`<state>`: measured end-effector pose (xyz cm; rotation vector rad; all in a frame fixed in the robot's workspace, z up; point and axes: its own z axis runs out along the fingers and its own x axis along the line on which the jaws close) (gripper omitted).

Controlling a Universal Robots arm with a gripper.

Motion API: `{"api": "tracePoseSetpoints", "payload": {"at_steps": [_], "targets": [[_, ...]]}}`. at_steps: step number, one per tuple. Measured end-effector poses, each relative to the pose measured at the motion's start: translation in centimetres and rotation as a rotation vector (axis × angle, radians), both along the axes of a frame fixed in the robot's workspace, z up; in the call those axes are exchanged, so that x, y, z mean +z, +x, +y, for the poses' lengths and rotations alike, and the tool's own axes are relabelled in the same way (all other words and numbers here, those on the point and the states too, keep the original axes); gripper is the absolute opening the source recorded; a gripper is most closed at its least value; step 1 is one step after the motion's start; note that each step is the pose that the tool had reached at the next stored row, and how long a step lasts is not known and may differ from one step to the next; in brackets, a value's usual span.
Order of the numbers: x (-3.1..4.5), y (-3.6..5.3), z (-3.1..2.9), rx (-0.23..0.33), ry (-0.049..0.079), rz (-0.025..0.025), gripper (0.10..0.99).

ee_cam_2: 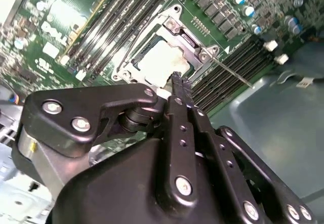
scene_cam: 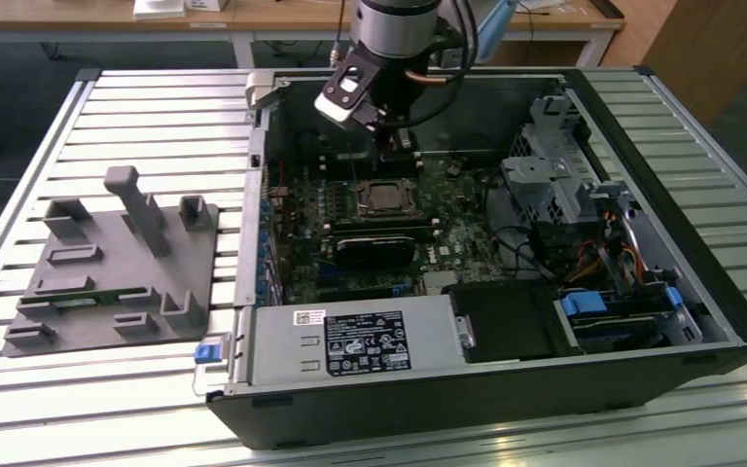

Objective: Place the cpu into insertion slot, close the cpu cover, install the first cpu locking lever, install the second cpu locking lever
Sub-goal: 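Install the first cpu locking lever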

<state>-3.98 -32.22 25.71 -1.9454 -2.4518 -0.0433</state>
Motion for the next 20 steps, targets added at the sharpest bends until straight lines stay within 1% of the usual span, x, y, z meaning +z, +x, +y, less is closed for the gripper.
{"api": "tracePoseSetpoints", "payload": {"at_steps": [20], "targets": [[-0.03,0.00,0.00,0.359,0.000,0.0000,0.106]]}}
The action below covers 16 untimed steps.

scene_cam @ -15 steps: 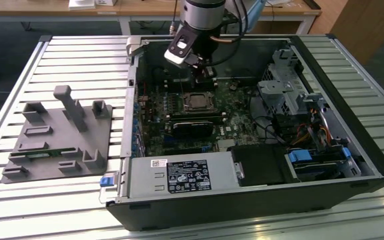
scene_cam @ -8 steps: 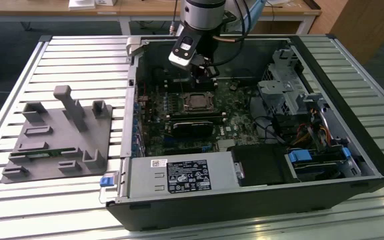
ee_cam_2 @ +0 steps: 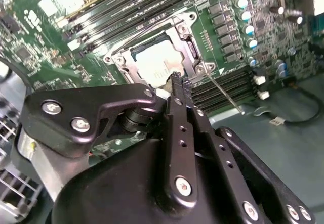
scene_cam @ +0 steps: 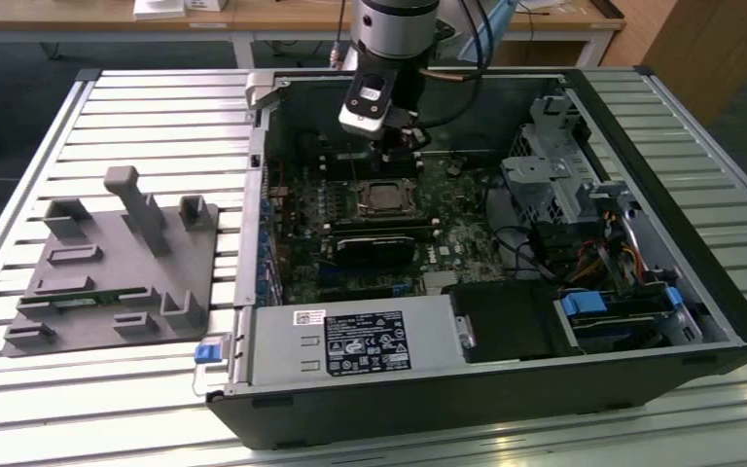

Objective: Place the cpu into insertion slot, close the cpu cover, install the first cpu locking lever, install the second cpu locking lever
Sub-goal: 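Install the first cpu locking lever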

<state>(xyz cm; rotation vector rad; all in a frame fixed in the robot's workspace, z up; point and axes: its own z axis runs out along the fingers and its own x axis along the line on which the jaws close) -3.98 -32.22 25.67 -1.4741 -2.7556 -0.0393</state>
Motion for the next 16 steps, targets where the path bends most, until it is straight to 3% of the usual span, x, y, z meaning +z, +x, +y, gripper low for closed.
{"api": "tracePoseSetpoints", "payload": {"at_steps": [7,8,16], "targets": [[-0.02,0.00,0.00,0.115,0.000,0.0000,0.106],[-0.02,0.00,0.00,0.162,0.000,0.0000,0.106],[-0.04,0.00,0.00,0.320,0.000,-0.0011,0.106]]}}
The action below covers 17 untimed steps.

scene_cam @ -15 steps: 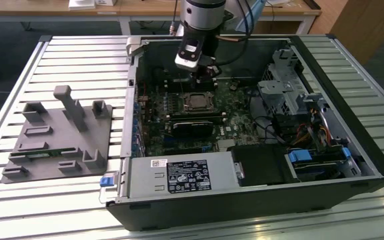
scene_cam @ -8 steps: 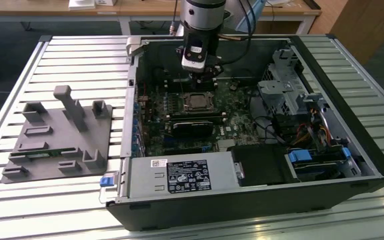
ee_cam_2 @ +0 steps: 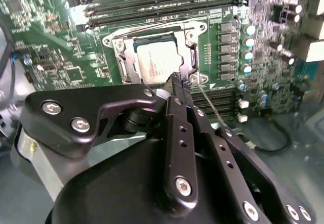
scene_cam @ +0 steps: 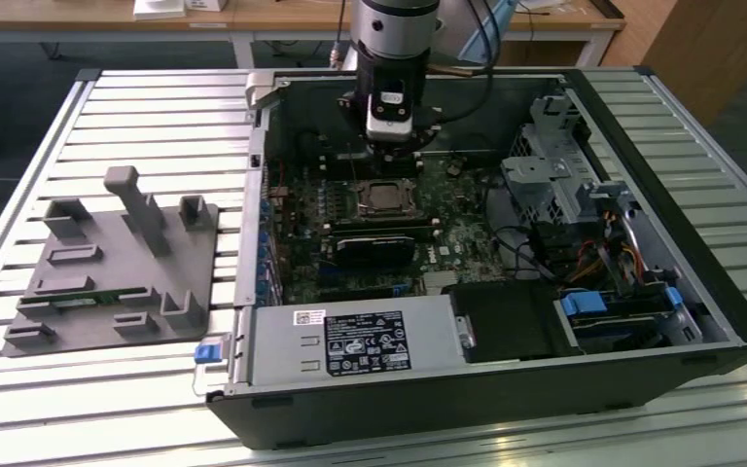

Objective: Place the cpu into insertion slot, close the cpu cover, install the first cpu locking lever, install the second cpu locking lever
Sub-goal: 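Install the first cpu locking lever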

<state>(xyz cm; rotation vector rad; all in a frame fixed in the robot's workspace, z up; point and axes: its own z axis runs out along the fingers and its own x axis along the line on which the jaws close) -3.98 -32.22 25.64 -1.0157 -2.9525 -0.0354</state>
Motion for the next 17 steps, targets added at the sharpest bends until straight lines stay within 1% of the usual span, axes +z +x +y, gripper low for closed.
{"api": "tracePoseSetpoints", "payload": {"at_steps": [15,17], "targets": [[-0.12,0.00,0.00,0.273,0.000,-0.0015,0.106],[-0.14,0.00,0.00,0.309,0.000,-0.0029,0.106]]}}
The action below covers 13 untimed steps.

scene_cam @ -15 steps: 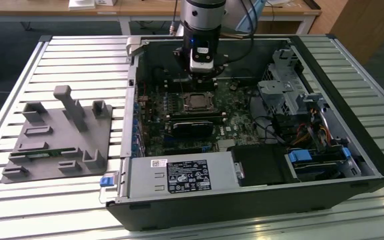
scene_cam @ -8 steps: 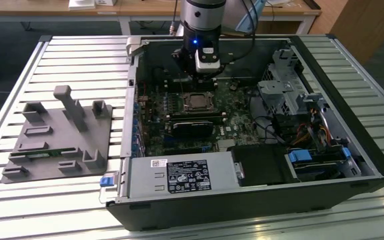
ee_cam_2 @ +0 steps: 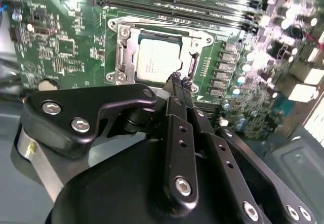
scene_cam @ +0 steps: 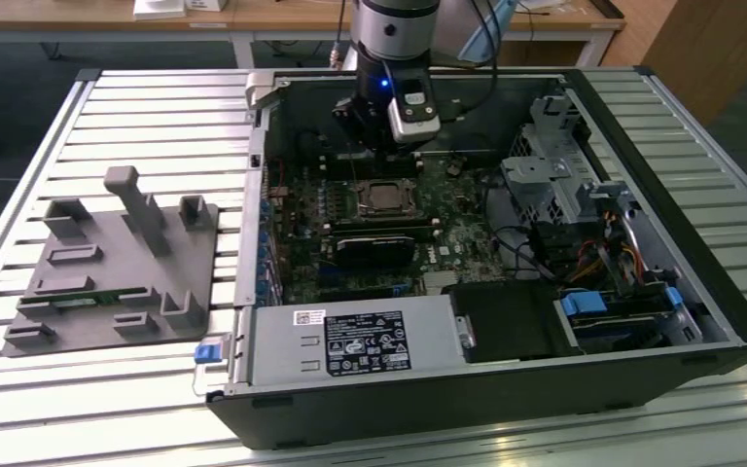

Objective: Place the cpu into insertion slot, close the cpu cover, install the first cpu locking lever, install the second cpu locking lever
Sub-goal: 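Install the first cpu locking lever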

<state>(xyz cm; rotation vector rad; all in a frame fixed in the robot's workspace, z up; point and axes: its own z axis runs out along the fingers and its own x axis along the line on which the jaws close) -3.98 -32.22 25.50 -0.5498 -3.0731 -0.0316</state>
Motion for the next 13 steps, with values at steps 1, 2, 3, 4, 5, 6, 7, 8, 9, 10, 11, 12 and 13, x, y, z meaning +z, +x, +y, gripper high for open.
{"api": "tracePoseSetpoints", "payload": {"at_steps": [1,2,3,4,5,6,7,8,9,10,11,12,13], "targets": [[-0.01,0.00,0.00,0.016,0.000,-0.0022,0.106],[-0.02,0.00,0.00,0.031,0.000,-0.0051,0.106],[-0.02,0.00,0.00,0.043,0.000,-0.0085,0.106],[-0.02,0.00,0.00,0.051,0.000,-0.0109,0.106],[-0.02,0.00,0.00,0.058,0.001,-0.0110,0.106],[-0.02,0.00,0.00,0.061,0.003,-0.0111,0.106],[-0.03,-0.01,0.00,0.062,0.007,-0.0112,0.106],[-0.04,-0.03,0.00,0.063,0.011,-0.0113,0.106],[-0.04,-0.06,0.00,0.066,0.012,-0.0114,0.106],[-0.05,-0.07,0.00,0.081,0.012,-0.0112,0.106],[-0.05,-0.07,0.00,0.099,0.012,-0.0111,0.106],[-0.05,-0.07,0.00,0.119,0.012,-0.0110,0.106],[-0.06,-0.07,0.00,0.137,0.013,-0.0109,0.106]]}}
